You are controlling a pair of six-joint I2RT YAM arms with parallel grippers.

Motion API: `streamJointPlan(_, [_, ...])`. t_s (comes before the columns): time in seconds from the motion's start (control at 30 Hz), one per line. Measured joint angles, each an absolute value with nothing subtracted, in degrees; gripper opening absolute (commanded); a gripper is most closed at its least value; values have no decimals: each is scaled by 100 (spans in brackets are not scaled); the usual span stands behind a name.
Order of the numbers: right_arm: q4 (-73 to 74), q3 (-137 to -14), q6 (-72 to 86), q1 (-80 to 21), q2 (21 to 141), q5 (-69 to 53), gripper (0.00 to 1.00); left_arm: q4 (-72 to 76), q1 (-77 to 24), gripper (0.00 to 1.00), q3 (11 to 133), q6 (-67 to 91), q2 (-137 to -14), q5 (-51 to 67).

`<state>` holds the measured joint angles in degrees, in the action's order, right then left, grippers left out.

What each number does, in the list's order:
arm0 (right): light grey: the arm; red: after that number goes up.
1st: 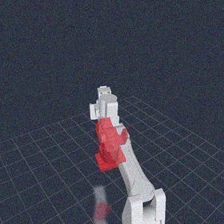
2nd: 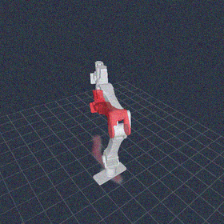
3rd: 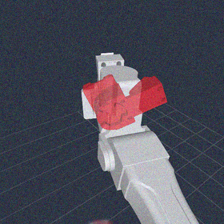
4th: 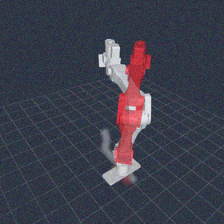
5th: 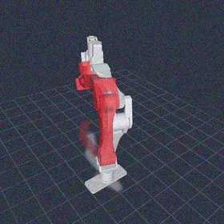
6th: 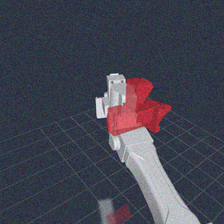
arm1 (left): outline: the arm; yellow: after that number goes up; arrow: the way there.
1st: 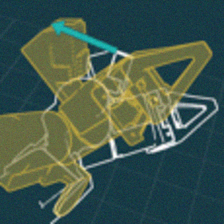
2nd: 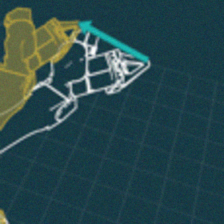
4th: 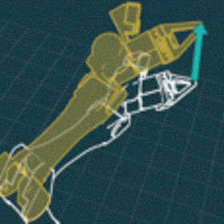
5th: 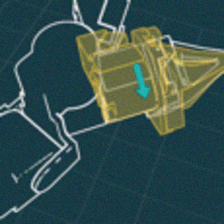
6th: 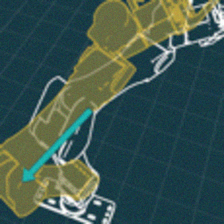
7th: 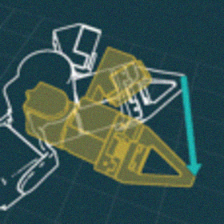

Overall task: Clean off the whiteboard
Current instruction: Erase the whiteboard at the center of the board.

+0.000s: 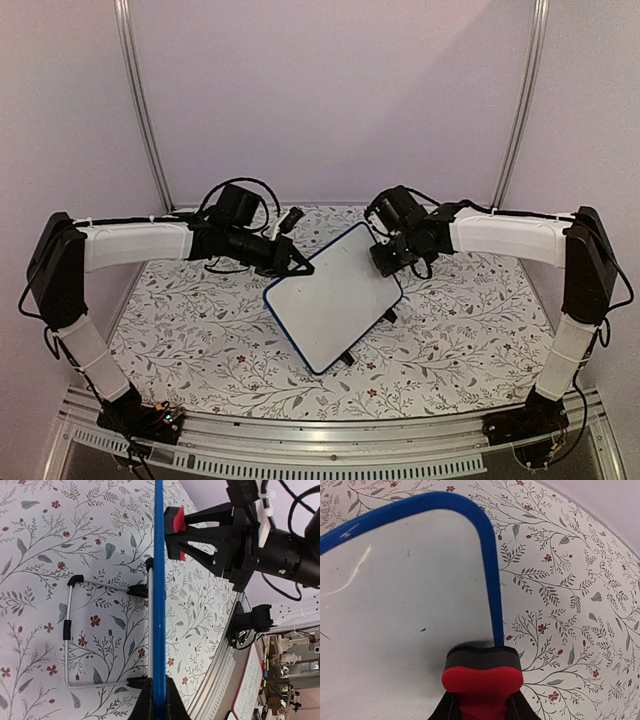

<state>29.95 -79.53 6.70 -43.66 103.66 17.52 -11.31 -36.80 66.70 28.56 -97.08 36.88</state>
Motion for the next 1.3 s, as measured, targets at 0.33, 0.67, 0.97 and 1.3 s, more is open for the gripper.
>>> streamJointPlan(0.33, [2943, -6945, 814, -4311, 10248, 1728, 24, -1131, -3677, 0, 6670, 2858, -9708, 3684])
streamJointPlan(0.67, [3162, -7225, 923, -4307, 10237, 1509, 24, -1127, -3677, 0, 6670, 2853, -9708, 3693])
streamJointPlan(0.97, [3083, -8547, 681, -4307, 10263, 1592, 24, -1127, -3677, 0, 6667, 2853, -9708, 3684])
streamJointPlan(1.3, [2921, -7043, 875, -4307, 10272, 1507, 24, -1129, -3656, 0, 6667, 2871, -9708, 3688])
